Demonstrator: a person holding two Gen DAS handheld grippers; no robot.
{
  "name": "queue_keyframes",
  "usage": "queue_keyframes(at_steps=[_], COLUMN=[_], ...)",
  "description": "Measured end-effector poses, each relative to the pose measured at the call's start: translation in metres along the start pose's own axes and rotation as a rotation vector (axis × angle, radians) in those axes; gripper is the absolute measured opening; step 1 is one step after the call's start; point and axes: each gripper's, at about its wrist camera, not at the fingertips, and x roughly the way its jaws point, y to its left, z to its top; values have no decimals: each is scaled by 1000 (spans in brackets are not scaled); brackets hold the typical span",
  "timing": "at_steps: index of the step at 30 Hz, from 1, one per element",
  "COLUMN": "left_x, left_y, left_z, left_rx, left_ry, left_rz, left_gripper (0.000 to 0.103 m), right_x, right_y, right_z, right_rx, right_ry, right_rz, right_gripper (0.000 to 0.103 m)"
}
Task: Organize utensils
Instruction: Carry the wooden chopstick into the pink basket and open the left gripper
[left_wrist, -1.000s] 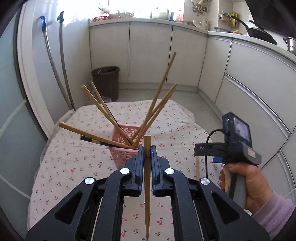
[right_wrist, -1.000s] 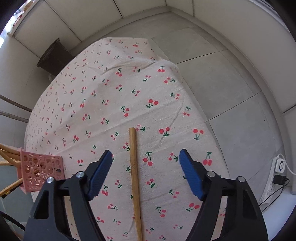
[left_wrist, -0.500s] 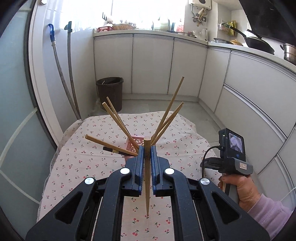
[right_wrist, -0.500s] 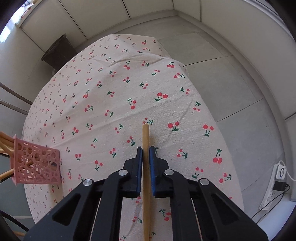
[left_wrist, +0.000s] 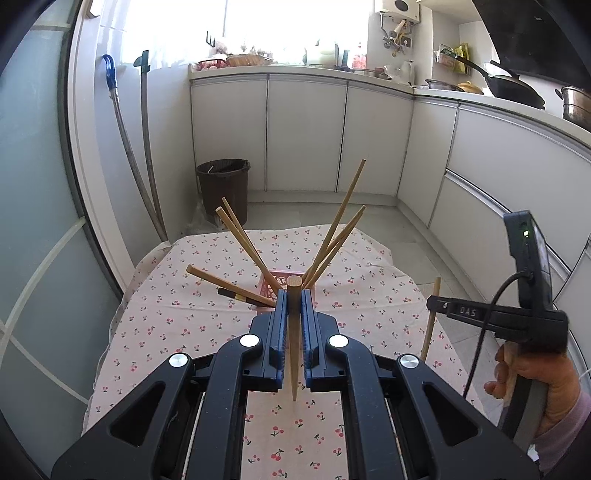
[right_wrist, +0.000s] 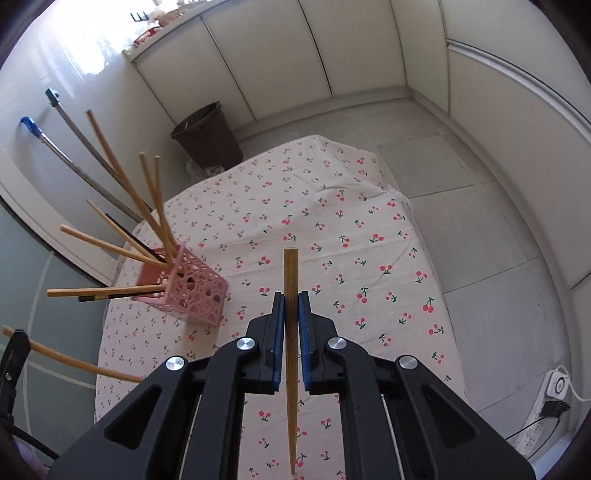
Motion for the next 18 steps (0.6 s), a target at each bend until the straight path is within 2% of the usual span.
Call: queue_keyframes(at_steps=[5, 10, 18], left_x=[-5, -14, -30], left_y=[-2, 8, 19], left_z=[1, 13, 58], left_rx=[5, -45, -113], left_ry=[-5, -8, -106], left_rz=[-2, -44, -47], left_gripper=[7, 7, 7], right_x=[-32, -65, -99], right_y=[8, 9, 4], right_z=[0, 5, 17], right_rx=[-12, 3, 36], right_ry=[-57, -113, -186], right_rz=[57, 126, 205], right_gripper=[8, 8, 8])
